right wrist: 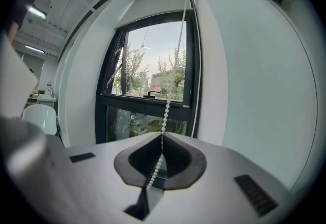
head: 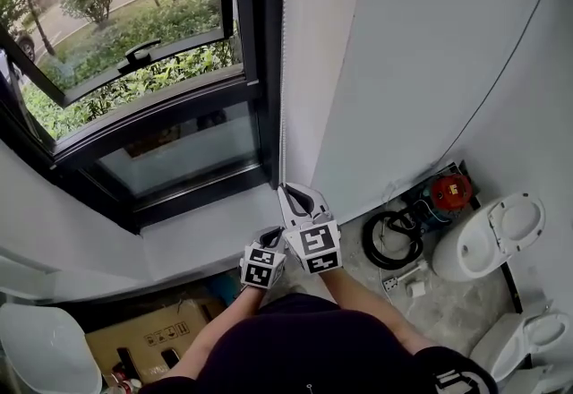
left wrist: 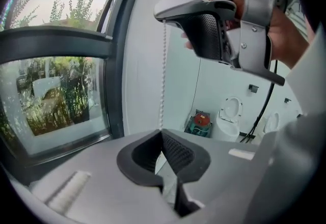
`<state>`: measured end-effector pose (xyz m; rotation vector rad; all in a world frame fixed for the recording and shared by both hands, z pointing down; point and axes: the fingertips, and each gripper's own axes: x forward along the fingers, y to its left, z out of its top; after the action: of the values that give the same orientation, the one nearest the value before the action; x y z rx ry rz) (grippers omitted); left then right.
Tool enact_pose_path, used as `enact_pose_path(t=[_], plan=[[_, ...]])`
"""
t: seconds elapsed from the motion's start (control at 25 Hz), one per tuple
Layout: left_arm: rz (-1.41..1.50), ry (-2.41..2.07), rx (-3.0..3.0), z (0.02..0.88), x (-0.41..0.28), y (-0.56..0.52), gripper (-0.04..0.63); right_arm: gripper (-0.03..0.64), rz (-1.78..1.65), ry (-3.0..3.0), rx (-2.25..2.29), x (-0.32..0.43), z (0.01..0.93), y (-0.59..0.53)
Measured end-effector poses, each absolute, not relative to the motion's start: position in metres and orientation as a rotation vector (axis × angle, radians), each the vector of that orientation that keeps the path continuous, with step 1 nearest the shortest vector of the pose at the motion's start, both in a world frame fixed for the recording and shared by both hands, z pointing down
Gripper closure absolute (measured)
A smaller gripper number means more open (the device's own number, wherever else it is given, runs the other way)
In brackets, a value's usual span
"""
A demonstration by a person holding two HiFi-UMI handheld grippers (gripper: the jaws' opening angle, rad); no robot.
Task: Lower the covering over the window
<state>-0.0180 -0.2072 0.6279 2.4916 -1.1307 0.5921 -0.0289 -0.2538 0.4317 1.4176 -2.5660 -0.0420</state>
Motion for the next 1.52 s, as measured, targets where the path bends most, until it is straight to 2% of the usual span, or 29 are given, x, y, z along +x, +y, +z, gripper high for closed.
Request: enact_pose_path(t=[0.36,0.52,0.8,0.96,1.28,1.52], plan=[[0.657,-1.066,2.471,0.64,-0.017,-0.198,0.581,0.604,-0.087,-2.551,1.361,-0.04,0.453,-0.249],[0.624,-1.097,2.467,0.635,-0.021,-0.201,0.581,0.604,0.049,-2.536,1.319,-0.039,0.484,-0.244],[0.517,-1.182,2.486,0.62,-0.025,-0.204,0.581,0.604,0.044,-2.511,1.284,-0.033,0.503,-0.242],[0.415,-1.282,2.519,0.602,-0.027,-0.206,0.581,0.604,0.03,-2.524,1.307,-0.023,0.501,-0.242],[-0.003,-1.538,2.52,0.53,-0.056,-0.22,0.581,0.604,0.048,-2.557,1.345,-0.001,0.502,-0.252],[-0.12,-1.66,2.571,0.475,-0.074,-0.221,0.58,0.604,0.168,-2.554,1.308,0.002,0.525,-0.252]])
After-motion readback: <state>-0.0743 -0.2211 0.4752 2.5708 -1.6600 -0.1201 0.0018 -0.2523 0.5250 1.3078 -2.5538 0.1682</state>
